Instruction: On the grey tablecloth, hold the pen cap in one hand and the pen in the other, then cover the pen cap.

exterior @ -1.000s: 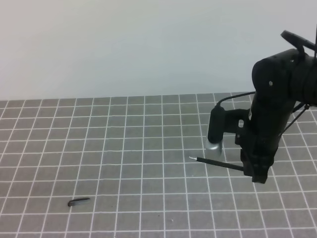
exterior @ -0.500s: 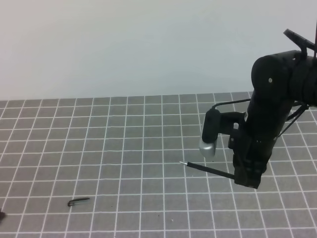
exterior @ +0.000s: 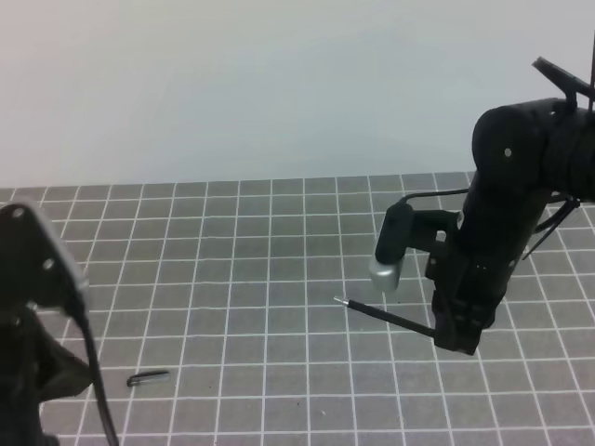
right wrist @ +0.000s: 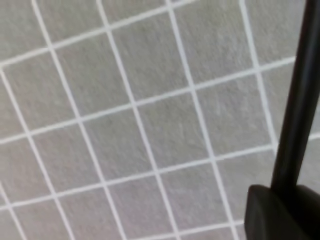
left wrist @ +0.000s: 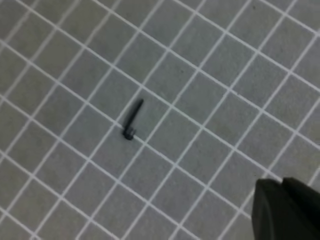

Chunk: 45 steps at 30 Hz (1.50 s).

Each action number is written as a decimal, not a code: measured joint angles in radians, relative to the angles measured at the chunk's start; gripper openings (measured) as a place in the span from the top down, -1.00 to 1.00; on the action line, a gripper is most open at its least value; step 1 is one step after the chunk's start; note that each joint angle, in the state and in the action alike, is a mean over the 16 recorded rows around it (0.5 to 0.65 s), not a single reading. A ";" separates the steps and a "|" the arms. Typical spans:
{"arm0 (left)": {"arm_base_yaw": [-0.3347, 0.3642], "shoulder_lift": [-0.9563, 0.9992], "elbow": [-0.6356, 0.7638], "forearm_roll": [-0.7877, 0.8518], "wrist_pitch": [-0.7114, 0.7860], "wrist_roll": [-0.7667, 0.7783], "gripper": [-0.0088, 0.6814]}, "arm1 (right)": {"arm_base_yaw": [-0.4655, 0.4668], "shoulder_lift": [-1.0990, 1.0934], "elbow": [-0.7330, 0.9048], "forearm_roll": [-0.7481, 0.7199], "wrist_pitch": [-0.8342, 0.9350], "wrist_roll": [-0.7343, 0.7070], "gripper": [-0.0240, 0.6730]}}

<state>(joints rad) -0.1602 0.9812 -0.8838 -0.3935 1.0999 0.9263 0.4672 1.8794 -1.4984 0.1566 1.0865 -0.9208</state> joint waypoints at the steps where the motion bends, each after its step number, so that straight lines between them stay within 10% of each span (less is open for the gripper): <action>1: 0.000 0.034 -0.019 0.004 0.013 -0.002 0.98 | 0.000 -0.001 0.001 0.006 0.001 0.002 0.90; 20: -0.014 0.490 -0.167 0.173 -0.068 0.063 0.92 | 0.005 0.022 0.009 0.007 0.087 0.030 0.74; 45: -0.124 0.714 -0.167 0.362 -0.250 0.104 -0.12 | 0.005 0.018 0.008 -0.060 0.106 0.052 0.77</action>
<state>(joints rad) -0.2847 1.6955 -1.0509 -0.0315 0.8499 1.0304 0.4721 1.8978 -1.4902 0.0969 1.1920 -0.8686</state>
